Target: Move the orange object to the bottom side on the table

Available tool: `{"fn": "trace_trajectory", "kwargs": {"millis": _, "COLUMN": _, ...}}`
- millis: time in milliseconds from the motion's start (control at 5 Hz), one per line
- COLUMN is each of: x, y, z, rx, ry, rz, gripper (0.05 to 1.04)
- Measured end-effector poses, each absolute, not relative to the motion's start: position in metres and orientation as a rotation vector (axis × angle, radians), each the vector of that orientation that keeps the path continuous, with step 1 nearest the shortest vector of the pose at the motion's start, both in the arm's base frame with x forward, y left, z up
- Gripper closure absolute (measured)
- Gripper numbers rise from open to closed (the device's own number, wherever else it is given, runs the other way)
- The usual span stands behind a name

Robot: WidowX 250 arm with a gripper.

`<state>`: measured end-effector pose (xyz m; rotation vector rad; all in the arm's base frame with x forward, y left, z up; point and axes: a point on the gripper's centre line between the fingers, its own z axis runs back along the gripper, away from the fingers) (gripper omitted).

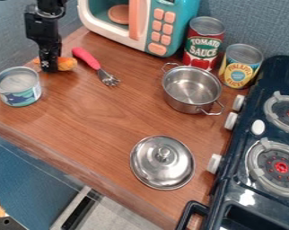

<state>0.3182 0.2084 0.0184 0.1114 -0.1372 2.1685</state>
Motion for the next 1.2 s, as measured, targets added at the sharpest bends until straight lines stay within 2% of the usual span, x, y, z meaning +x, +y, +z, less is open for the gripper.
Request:
{"fn": "trace_trajectory", "kwargs": {"millis": 200, "x": 0.316, "y": 0.208, "z": 0.017, "rx": 0.121, "ry": -0.138, "rz": 2.168, "gripper": 0.772}}
{"fn": "trace_trajectory", "kwargs": {"millis": 400, "x": 0.310, "y": 0.203, "z": 0.025, "rx": 0.109, "ry": -0.146, "rz": 2.167, "gripper": 0.773}}
{"fn": "trace_trajectory", "kwargs": {"millis": 600, "x": 0.307, "y": 0.198, "z": 0.046, "rx": 0.068, "ry": -0.178, "rz": 2.166, "gripper": 0.773}}
{"fn": "trace_trajectory", "kwargs": {"millis": 1000, "x": 0.272, "y": 0.146, "z": 0.091, "rx": -0.043, "ry": -0.215, "rz": 2.115, "gripper": 0.773}}
{"fn": "trace_trajectory", "kwargs": {"millis": 1200, "x": 0.250, "y": 0.109, "z": 0.086, "rx": -0.050, "ry": -0.227, "rz": 2.007, "gripper": 0.773}}
